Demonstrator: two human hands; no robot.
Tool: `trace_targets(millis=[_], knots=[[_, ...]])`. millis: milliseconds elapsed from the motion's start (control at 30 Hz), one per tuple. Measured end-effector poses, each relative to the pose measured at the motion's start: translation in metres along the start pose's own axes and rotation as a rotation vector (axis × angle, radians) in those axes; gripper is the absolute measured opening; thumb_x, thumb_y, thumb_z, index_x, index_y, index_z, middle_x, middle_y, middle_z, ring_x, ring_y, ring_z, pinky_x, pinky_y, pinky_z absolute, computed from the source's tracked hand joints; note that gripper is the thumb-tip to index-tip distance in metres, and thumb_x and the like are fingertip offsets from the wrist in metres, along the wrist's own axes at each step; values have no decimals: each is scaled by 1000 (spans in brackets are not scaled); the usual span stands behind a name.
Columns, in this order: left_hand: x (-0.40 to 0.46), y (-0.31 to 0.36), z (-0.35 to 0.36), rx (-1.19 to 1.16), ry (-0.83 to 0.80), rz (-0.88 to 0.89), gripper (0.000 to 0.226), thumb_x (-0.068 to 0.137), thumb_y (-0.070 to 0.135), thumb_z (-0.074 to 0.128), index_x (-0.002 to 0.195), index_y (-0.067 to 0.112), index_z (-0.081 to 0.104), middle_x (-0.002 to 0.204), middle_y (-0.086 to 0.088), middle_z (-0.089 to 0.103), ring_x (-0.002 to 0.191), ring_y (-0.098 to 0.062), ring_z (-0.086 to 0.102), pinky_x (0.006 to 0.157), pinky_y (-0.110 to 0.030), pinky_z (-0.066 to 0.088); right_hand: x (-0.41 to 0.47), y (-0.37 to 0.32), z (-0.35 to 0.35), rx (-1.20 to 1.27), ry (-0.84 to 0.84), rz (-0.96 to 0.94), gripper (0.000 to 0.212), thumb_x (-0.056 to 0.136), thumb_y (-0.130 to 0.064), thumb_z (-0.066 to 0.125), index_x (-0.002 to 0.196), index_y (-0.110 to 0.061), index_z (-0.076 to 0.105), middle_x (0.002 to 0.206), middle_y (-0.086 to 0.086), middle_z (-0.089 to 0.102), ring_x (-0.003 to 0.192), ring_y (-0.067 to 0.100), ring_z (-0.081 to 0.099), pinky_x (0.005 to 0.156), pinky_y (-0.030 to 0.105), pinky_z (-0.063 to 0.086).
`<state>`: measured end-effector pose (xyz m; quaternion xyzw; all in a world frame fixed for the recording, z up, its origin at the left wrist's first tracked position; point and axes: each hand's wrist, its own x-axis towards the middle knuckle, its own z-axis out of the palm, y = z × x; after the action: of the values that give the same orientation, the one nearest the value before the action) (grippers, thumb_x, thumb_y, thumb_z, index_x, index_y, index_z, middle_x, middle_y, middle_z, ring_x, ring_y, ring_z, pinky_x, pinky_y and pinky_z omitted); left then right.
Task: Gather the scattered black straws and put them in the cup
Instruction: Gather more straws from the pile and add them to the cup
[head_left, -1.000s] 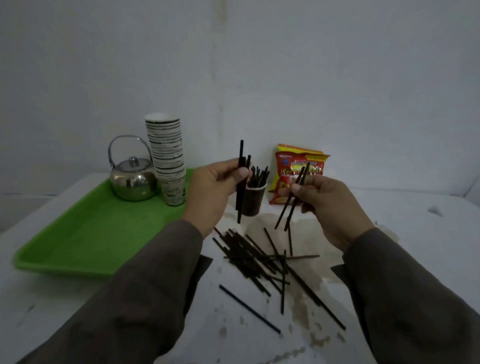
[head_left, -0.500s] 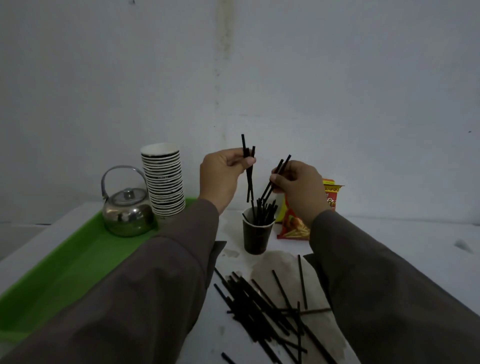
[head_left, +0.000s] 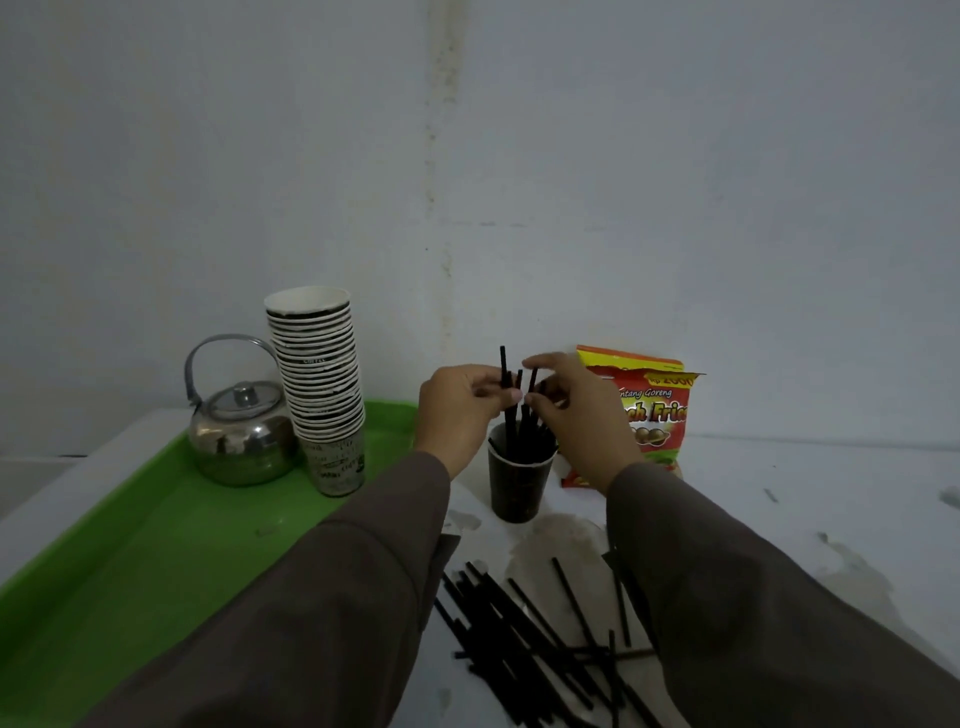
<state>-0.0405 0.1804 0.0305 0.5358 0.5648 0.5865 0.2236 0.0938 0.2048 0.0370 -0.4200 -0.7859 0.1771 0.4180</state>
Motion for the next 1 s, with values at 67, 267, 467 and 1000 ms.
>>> trace_targets(millis=[67, 267, 467, 1000], knots=[[-2, -3, 1, 61, -48, -8, 21, 72, 5, 72, 91, 12, 72, 77, -8, 72, 64, -3, 64, 74, -21, 56, 2, 0, 2, -37, -23, -3, 28, 89, -14, 55, 117, -19, 59, 99, 6, 67, 79, 7, 54, 75, 17, 45], [-5, -5, -2, 336, -174, 1, 44, 74, 8, 72, 117, 8, 60, 115, -13, 67, 105, -18, 62, 90, -18, 40, 0, 3, 2, -79, -25, 26, 31, 95, -18, 45, 124, -14, 56, 123, 7, 63, 112, 18, 56, 88, 18, 34], [-6, 1, -7, 475, -188, 73, 32, 80, 5, 64, 112, 9, 64, 113, -13, 68, 103, -21, 63, 84, -15, 39, -2, 9, 0, -330, -196, 53, 36, 97, -25, 38, 131, -23, 49, 129, 14, 54, 122, 27, 45, 107, 45, 34], [-111, 37, -34, 527, -113, 416, 24, 88, 11, 54, 109, 16, 65, 111, -4, 68, 103, -18, 59, 90, -21, 39, -98, -13, -50, 1, -24, 87, 26, 92, -21, 48, 115, -25, 60, 105, -10, 59, 83, -10, 51, 62, 4, 37]])
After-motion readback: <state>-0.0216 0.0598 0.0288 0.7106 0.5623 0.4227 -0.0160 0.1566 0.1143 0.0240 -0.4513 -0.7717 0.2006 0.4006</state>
